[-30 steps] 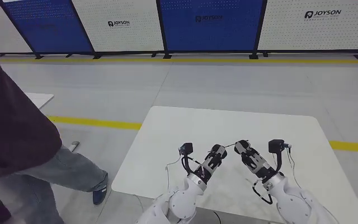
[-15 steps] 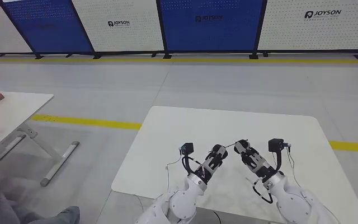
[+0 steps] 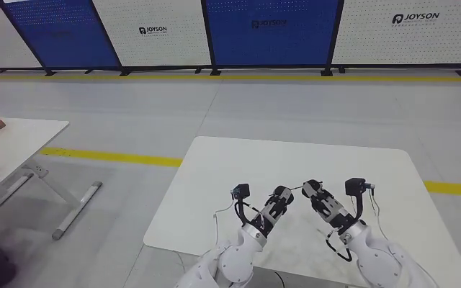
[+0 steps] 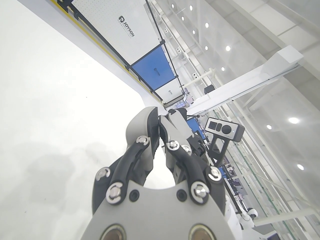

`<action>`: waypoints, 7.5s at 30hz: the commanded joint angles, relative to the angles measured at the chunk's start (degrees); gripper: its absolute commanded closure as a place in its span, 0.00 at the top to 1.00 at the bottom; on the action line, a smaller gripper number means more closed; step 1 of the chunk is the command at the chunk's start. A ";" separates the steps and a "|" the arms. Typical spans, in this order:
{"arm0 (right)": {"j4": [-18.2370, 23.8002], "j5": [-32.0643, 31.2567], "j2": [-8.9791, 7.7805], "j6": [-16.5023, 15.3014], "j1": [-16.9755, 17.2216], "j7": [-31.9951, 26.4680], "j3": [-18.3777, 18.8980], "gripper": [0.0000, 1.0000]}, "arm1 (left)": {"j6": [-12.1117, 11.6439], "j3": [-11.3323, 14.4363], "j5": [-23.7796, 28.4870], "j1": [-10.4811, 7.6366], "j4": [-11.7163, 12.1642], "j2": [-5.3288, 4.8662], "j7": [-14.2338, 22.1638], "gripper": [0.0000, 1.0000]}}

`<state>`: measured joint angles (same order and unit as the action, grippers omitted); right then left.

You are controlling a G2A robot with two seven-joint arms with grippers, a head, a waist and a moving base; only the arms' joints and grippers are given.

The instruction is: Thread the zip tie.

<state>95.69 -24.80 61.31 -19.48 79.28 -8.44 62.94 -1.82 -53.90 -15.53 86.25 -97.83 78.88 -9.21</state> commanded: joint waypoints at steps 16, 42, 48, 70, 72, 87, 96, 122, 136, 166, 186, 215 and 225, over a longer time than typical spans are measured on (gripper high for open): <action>-0.15 -4.30 0.02 0.00 0.27 1.83 -0.33 0.00 | 1.78 0.07 -0.15 -0.33 0.41 0.10 0.28 0.29; 0.38 -5.89 -0.01 0.00 -0.35 1.02 -1.55 0.00 | 0.28 -0.28 0.66 -0.54 0.27 -0.02 2.71 0.00; 0.49 2.19 -0.04 0.00 -0.55 -0.55 -1.27 0.00 | 0.05 -0.13 -0.01 -0.47 0.14 -0.09 3.09 0.00; 0.09 0.15 -0.63 0.00 -0.16 -0.77 -0.54 0.29 | 0.85 0.05 -0.45 -0.30 -0.20 0.00 1.33 0.00; 0.12 0.14 -0.64 0.00 -0.02 -0.48 -0.46 0.18 | 0.76 0.09 -0.40 -0.30 -0.21 0.02 1.23 0.00; -0.02 -1.36 -0.67 0.00 -0.05 -0.66 -1.01 0.00 | -0.39 0.19 -0.88 0.30 -0.20 -0.09 1.30 0.00; -0.21 -0.73 -0.70 0.00 -0.75 -2.33 -1.64 0.00 | -0.24 0.11 -1.22 0.36 -0.32 -0.18 1.77 0.00; -1.49 -4.32 -0.22 0.19 -0.39 0.62 -0.50 0.00 | 1.93 0.01 -1.52 0.11 -0.39 -0.12 1.25 0.25; -1.03 -4.23 0.48 0.00 0.35 1.43 0.23 0.00 | 1.76 -0.51 -0.97 0.31 -0.22 -0.20 1.39 0.00; -2.19 -9.48 0.92 4.92 1.89 -0.08 1.84 1.00 | -0.26 -1.65 5.85 0.71 -0.99 0.29 -1.31 0.00; -2.97 2.13 1.58 1.59 0.06 -11.20 2.13 0.34 | -0.98 -0.83 3.41 0.59 -1.06 0.27 -0.65 0.00; -2.53 3.47 2.31 0.15 -1.11 -13.46 1.98 0.24 | -0.87 0.81 1.12 -0.47 0.41 0.53 0.05 0.00; -2.30 3.70 2.45 0.00 -0.87 -13.22 2.44 0.07 | -0.85 1.17 0.50 -0.75 0.81 0.60 0.08 0.00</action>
<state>93.38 -21.11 63.75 -19.48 78.38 -21.67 65.34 -2.70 -52.74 -15.02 85.53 -97.04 79.47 -9.08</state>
